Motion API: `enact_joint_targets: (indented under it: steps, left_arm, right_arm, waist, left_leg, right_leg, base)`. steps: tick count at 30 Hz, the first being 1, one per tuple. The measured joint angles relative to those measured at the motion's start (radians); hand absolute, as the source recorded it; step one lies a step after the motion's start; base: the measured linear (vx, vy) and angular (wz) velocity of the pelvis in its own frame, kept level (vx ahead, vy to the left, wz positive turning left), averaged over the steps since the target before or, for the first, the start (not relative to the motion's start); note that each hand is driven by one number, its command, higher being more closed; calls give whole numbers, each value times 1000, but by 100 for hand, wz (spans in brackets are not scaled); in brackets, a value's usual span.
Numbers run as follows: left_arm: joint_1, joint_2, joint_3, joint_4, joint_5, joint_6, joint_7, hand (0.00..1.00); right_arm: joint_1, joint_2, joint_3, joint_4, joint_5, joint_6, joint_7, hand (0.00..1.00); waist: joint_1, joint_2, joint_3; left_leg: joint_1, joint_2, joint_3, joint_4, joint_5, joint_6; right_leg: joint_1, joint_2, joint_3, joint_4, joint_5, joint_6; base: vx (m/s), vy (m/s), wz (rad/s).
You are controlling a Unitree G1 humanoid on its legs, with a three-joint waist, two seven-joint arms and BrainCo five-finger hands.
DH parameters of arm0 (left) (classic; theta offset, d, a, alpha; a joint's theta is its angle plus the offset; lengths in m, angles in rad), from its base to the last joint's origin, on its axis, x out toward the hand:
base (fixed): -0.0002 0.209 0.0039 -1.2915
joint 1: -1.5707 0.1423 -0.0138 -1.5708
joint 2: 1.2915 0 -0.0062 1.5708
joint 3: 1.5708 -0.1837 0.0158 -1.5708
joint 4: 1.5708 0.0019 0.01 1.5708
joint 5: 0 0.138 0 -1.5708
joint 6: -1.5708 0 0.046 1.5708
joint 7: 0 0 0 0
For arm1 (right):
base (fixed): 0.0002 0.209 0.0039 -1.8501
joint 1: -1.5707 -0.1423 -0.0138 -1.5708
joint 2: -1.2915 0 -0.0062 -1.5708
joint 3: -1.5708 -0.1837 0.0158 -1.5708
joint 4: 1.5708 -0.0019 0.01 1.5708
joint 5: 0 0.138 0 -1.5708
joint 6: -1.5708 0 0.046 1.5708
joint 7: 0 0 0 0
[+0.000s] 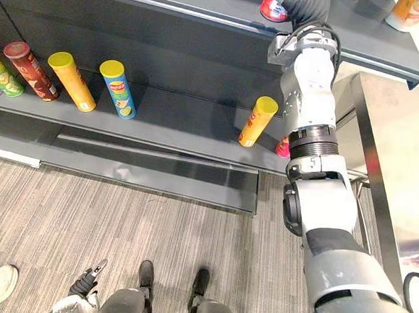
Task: Put the gum and the chips on the shelf.
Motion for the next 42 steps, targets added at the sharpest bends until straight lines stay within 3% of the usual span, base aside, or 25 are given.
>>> enact_joint_targets:
  steps: [11,27,33,36,42]
  left_arm:
    - [0,4,-1,-1,5,0,1,0]
    - [20,5,5,0,49,3,5,0]
    - [34,3,33,2,49,20,8,0]
    - [48,0,31,4,50,22,7,0]
    - [47,0,29,26,76,23,4,0]
  right_arm:
    - [0,0,-32,-1,-61,8,-62,0]
    - [141,0,-69,-386,-118,-26,-81,0]
    - [354,8,-67,-718,-115,-102,-61,0]
    - [540,70,-49,-837,-99,-124,-35,0]
    - [940,195,138,-924,15,-90,65,0]
  waist:
    - [-3,-5,-4]
    - [-28,-24,-52]
    - [-45,-24,-85]
    - [-57,-23,-99]
    - [-60,-13,-107]
  left_leg:
    - [1,2,-16,0,11,-1]
    - [16,4,9,0,10,-1]
    - [18,5,11,0,9,-3]
    - [26,5,14,0,7,-5]
    - [35,9,25,0,-4,-15]
  right_leg:
    - [9,1,-19,-1,0,0]
    - [18,3,4,-14,13,-2]
    - [20,4,6,-15,12,-1]
    - [27,4,9,-16,12,-1]
    - [27,8,26,-14,8,4]
  base:
    - [8,4,5]
    - [11,6,-5]
    - [-1,3,-1]
    - [7,3,-3]
    - [17,4,-8]
